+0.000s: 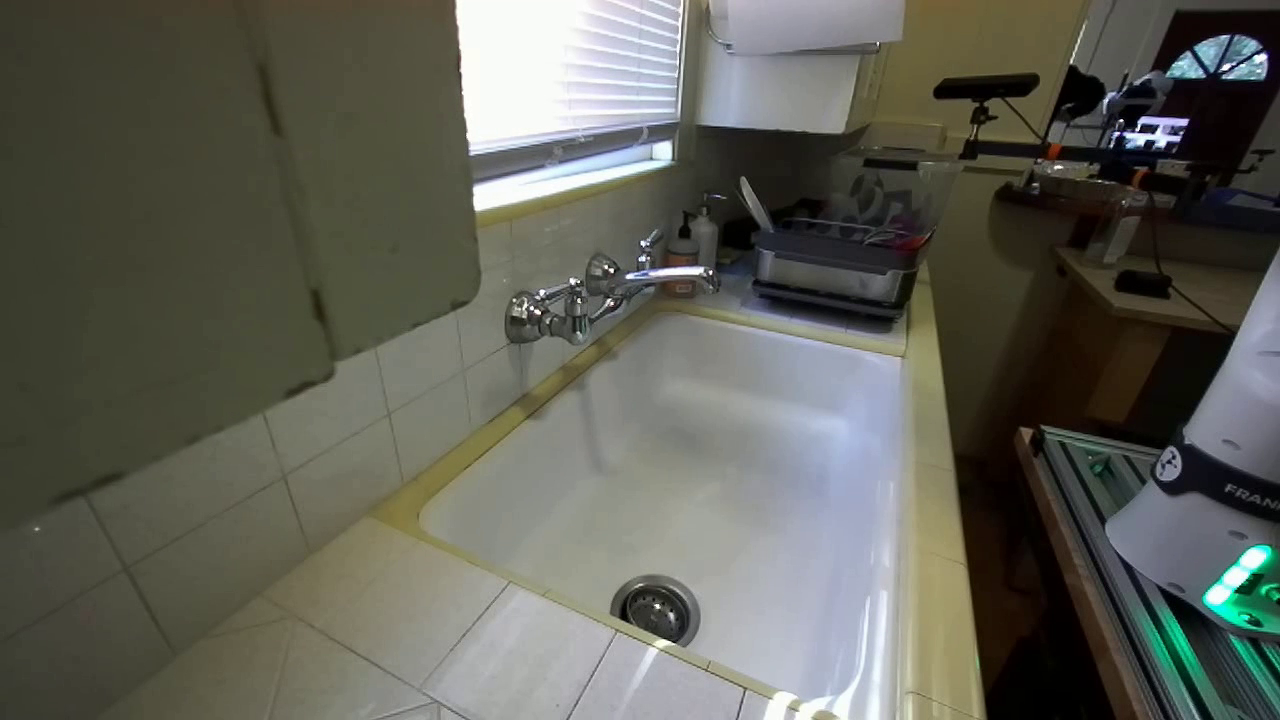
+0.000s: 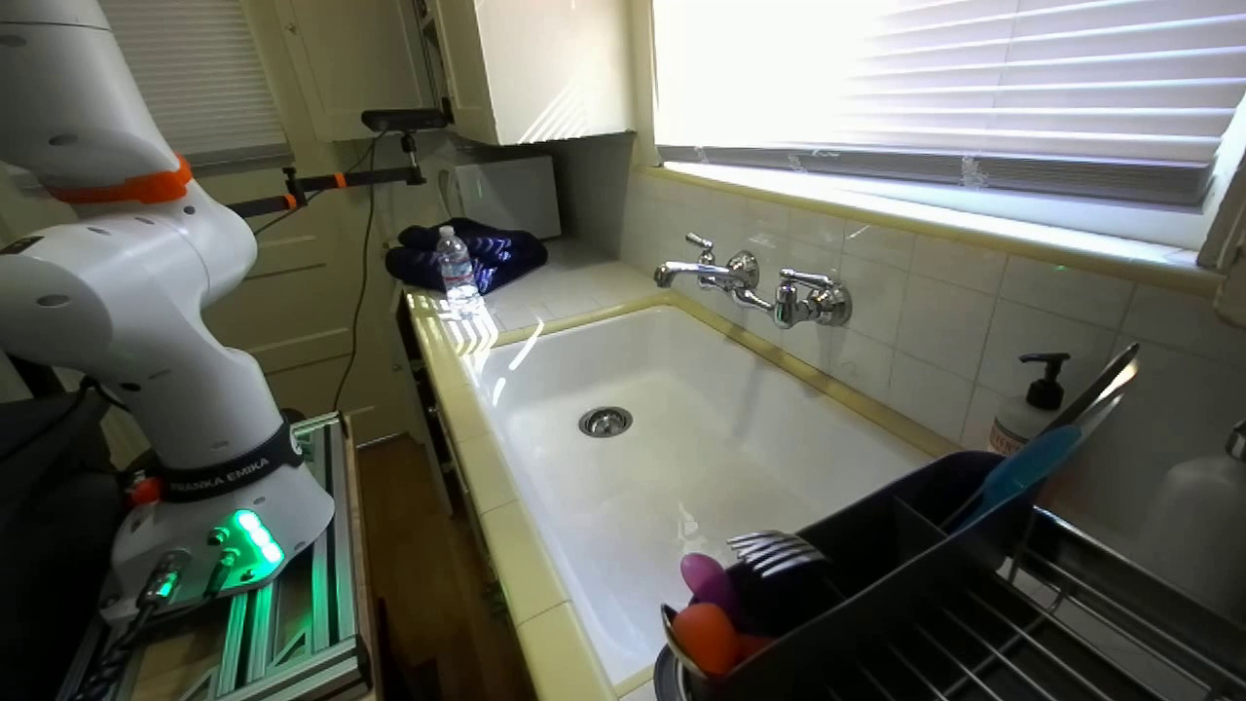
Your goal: Roll out the paper towels
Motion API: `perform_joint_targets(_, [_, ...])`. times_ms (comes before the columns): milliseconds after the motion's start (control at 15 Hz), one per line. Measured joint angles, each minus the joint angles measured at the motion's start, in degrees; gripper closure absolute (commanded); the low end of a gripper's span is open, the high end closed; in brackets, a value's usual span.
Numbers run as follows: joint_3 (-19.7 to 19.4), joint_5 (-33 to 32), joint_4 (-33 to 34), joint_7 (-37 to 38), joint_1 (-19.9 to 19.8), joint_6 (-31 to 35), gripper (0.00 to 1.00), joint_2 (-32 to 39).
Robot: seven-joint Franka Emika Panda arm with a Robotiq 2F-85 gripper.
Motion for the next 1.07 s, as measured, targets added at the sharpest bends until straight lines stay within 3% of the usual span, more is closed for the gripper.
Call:
perform_joint_targets(600, [0.93,0.92,-0.31,-4.04,2.85,-8.27,0.0,1.42])
perform_joint_targets(1067, [0.95,1.88,3.78,-4.65,3.47,-8.24,0.0,-0.47])
